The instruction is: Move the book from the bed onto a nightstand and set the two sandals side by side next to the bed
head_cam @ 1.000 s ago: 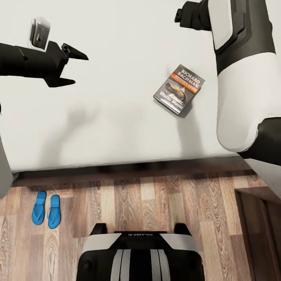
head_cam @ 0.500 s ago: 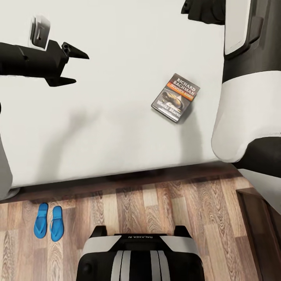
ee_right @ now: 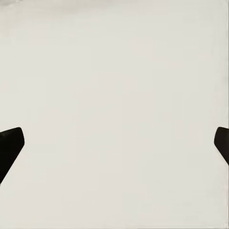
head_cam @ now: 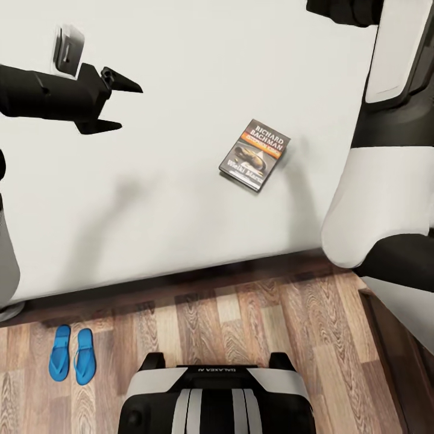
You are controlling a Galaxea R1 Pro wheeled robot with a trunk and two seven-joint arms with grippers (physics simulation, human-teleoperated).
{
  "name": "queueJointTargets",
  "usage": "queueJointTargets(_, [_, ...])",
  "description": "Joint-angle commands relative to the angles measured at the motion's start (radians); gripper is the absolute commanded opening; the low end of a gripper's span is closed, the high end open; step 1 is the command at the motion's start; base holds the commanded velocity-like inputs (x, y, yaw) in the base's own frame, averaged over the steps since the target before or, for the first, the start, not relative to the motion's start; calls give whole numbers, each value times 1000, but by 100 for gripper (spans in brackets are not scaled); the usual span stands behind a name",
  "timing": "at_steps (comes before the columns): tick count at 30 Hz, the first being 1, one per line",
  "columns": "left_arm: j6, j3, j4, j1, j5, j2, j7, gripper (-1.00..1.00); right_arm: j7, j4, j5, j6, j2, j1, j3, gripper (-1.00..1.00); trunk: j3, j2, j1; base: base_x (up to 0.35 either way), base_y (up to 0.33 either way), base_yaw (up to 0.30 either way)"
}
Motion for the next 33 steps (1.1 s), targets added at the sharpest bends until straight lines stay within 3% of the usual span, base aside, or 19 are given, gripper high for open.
queueJointTargets(1, [5, -5, 0, -1, 7, 1, 9, 100, -9, -25, -13, 3, 0, 16, -1, 100, 1, 0, 0, 0, 1, -116])
queueJointTargets(4, [5, -16, 0, -1, 7, 0, 9, 100, -8, -75, -15, 3, -1, 52, -1, 100, 6, 0, 0, 0, 0, -116])
queueJointTargets(5, [5, -36, 0, 1, 6, 1, 10, 100, -3, -147, -18, 3, -9, 116, -1, 100, 8, 0, 0, 0, 0, -116])
queueJointTargets(8, [5, -44, 0, 2, 6, 1, 10, 100, 1, -168, -19, 3, -16, 139, -1, 100, 12, 0, 0, 0, 0, -115])
queueJointTargets(13, [5, -76, 0, 4, 5, 2, 8, 100, 72, -230, -34, 3, -54, 242, -1, 100, 20, 0, 0, 0, 0, -115])
queueJointTargets(22, [6, -87, 0, 3, 4, 4, 4, 100, 140, -254, -81, 3, -74, 301, -45, 100, 35, 0, 0, 0, 0, -113])
queueJointTargets(23, [6, -88, 0, 3, 4, 5, 4, 100, 144, -255, -92, 3, -75, 307, -52, 100, 36, 0, 0, 0, 0, -109])
queueJointTargets(25, [5, -87, 0, 2, 4, 8, 3, 100, 153, -258, -159, 3, -93, 327, -70, 100, 39, 0, 0, 0, 0, -107])
queueJointTargets(27, [5, -86, 0, 2, 4, 9, 3, 100, 156, -259, -204, 3, -111, 333, -72, 100, 43, 0, 0, 0, 0, -106])
queueJointTargets(28, [5, -86, 0, 2, 4, 9, 3, 100, 156, -259, -204, 3, -111, 333, -72, 100, 44, 0, 0, 0, 0, -105])
queueJointTargets(33, [5, -84, 0, 0, 4, 11, 2, 100, 158, -260, -340, 3, -160, 342, -74, 100, 52, 0, 0, 0, 0, -105])
